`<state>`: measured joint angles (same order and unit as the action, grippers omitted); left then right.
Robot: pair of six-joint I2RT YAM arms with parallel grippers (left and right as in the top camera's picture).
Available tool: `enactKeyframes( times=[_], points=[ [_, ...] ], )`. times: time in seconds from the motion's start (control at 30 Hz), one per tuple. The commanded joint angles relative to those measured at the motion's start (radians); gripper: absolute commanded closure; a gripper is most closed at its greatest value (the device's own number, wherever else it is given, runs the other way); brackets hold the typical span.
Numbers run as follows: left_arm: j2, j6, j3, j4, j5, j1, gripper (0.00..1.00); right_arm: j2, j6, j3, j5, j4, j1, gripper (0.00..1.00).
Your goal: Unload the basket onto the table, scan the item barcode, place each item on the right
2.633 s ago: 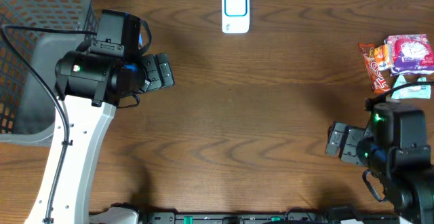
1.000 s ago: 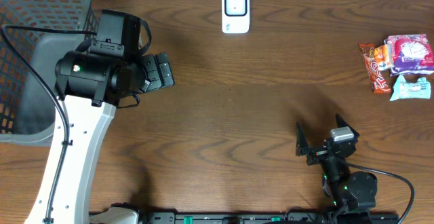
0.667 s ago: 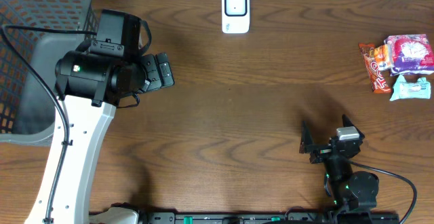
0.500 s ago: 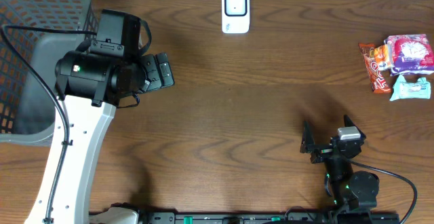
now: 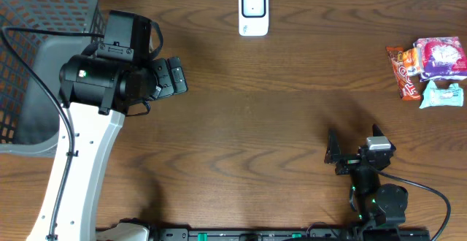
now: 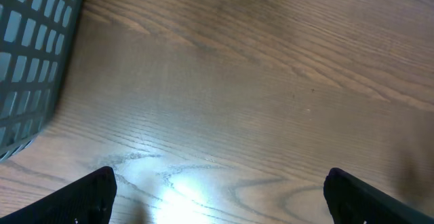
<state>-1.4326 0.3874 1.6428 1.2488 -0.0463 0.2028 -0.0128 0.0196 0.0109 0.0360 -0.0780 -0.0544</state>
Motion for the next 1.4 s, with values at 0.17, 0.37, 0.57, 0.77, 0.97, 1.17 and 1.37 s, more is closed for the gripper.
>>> enactKeyframes(
  times=[0.17, 0.37, 0.57, 0.77, 0.97, 1.17, 1.37],
  points=[
    [0.002, -0.010, 0.013, 0.000, 0.008, -0.003, 0.02, 0.008, -0.021, -0.005, -0.003, -0.004, 0.007, 0.01],
    [0.002, -0.010, 0.012, 0.000, 0.009, -0.003, 0.02, 0.008, -0.012, -0.005, -0.003, -0.004, 0.007, 0.01],
    [0.002, -0.010, 0.013, 0.000, 0.009, -0.003, 0.02, 0.008, -0.005, -0.005, -0.004, -0.004, 0.007, 0.01],
    [0.002, -0.009, 0.013, 0.000, 0.008, -0.003, 0.02, 0.008, -0.005, -0.005, 0.003, -0.001, 0.007, 0.01],
    [0.002, -0.009, 0.013, 0.000, 0.008, -0.003, 0.02, 0.008, -0.005, -0.005, 0.022, 0.003, 0.007, 0.01],
    [0.002, -0.010, 0.013, 0.000, 0.008, -0.003, 0.02, 0.008, -0.005, -0.005, 0.018, 0.001, 0.007, 0.01],
    [0.002, -0.010, 0.013, 0.000, 0.008, -0.003, 0.02, 0.008, -0.005, -0.005, 0.019, 0.004, 0.007, 0.01]
  ],
)
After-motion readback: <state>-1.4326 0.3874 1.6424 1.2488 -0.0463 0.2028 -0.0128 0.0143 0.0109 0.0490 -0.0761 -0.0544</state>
